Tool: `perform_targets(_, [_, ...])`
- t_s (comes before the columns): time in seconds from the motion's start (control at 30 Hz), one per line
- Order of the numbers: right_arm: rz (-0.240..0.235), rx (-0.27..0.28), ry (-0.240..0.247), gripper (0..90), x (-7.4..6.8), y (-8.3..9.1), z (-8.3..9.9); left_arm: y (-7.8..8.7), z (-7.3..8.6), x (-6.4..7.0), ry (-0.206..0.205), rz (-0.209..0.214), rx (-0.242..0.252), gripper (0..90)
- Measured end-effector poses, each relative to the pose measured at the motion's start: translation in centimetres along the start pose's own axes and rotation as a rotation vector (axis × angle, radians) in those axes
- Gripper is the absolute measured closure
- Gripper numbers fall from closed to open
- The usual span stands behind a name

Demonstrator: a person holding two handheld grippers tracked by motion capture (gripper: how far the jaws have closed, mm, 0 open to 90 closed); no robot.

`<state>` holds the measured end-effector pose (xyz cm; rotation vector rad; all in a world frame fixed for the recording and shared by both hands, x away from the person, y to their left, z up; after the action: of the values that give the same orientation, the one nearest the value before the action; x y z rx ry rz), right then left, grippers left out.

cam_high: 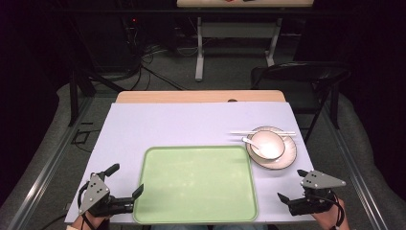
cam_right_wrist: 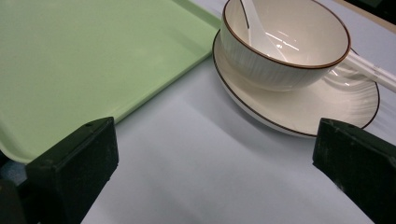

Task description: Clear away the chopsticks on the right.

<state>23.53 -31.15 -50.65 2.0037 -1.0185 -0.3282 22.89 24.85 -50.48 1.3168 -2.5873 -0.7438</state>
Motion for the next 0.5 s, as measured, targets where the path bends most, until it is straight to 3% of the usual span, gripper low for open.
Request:
perform_targets(0.27, [0.002, -0.049, 0.021, 0.0, 0.5, -0.4, -0.1, 0.0, 0.0, 0.0, 0.0, 0.002, -0.002, 0.0])
perform_targets(0.33, [0.011, -0.063, 0.05, 0.0, 0.7, -0.5, -0.2, 0.0, 0.0, 0.0, 0.004, 0.0, 0.002, 0.0])
perform_targets(0.5, [0.011, -0.079, 0.044, 0.0, 1.1, -0.5, -0.4, -0.1, 0.0, -0.1, 0.016, 0.002, -0.007, 0.0])
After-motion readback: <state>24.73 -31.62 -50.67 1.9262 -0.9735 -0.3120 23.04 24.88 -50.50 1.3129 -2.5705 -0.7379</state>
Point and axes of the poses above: each handheld gripper's, and its own axes: y roughly backward along the jaws, z roughly out of its underside, x roughly to its right, the point moved 1 cm from there along -y, roughly forward along the jaws, and after that the axes turned 14 degrees about -x, right-handed, at the moved point
